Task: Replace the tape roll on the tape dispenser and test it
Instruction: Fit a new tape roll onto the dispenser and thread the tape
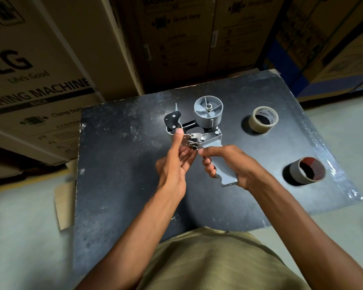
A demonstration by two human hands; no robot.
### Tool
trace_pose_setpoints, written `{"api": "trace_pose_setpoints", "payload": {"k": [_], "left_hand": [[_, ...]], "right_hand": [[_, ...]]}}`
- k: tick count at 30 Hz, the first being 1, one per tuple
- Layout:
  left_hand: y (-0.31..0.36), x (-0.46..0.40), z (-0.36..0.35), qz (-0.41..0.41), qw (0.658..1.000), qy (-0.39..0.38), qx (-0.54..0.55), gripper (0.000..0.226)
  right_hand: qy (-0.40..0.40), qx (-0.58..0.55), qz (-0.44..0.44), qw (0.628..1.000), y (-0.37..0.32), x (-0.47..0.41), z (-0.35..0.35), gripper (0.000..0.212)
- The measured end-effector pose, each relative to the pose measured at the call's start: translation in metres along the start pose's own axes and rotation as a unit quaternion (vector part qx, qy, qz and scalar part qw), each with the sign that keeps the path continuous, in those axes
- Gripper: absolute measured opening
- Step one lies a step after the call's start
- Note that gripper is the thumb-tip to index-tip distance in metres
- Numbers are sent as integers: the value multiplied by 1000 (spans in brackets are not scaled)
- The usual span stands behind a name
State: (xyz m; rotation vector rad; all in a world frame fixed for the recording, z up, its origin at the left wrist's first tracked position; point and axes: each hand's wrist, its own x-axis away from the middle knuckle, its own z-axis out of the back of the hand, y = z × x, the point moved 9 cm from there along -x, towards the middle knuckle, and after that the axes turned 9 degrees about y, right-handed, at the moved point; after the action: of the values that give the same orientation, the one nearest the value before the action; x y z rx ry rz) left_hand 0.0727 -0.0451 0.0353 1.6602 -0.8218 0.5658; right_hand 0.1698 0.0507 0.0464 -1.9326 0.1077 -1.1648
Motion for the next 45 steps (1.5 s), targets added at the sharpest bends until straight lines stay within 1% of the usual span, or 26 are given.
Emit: {"api": "trace_pose_setpoints", "payload": {"k": [4,7,10,13,17,19,21,22,25,30,32,37,45], "left_hand": [[-3,1,0,1,1000,6,17,35],[-8,2,-2,6,1000,-6,25,35],[-17,5,-5,19,999,-21,36,41],[-21,5,-7,26,998,-27,53,43],[-22,0,-6,39,998,-40,39,41],[-23,-6,-3,45,998,-47,25,49],[-27,-12,0,62,996,-65,4,67],[-30,-16,4,73,995,-68,-6,71],[-39,-36,25,80,996,-36,-24,68],[-43,-73,63,35,998,10,-46,62],[-44,-82,74,27,997,18,-65,58],[-47,-93,91,9,995,34,-98,51],[-46,-92,89,-11,991,34,-129,42]], "right_hand": [[9,-9,0,1000,-1,-1,1,7],[25,-22,5,999,-1,-4,2,4],[38,-32,24,998,-6,-5,3,6],[46,-24,43,998,-10,-5,4,5],[51,-10,57,997,-9,-8,5,8],[52,-9,58,997,-7,-11,5,7],[53,-12,58,997,-3,-16,6,5],[52,-11,58,997,0,-19,6,7],[52,1,63,997,9,-33,8,9],[53,42,79,995,30,-61,13,20],[53,50,72,995,41,-69,13,21],[67,36,23,997,73,-85,15,18],[89,76,19,993,97,-99,25,19]]}}
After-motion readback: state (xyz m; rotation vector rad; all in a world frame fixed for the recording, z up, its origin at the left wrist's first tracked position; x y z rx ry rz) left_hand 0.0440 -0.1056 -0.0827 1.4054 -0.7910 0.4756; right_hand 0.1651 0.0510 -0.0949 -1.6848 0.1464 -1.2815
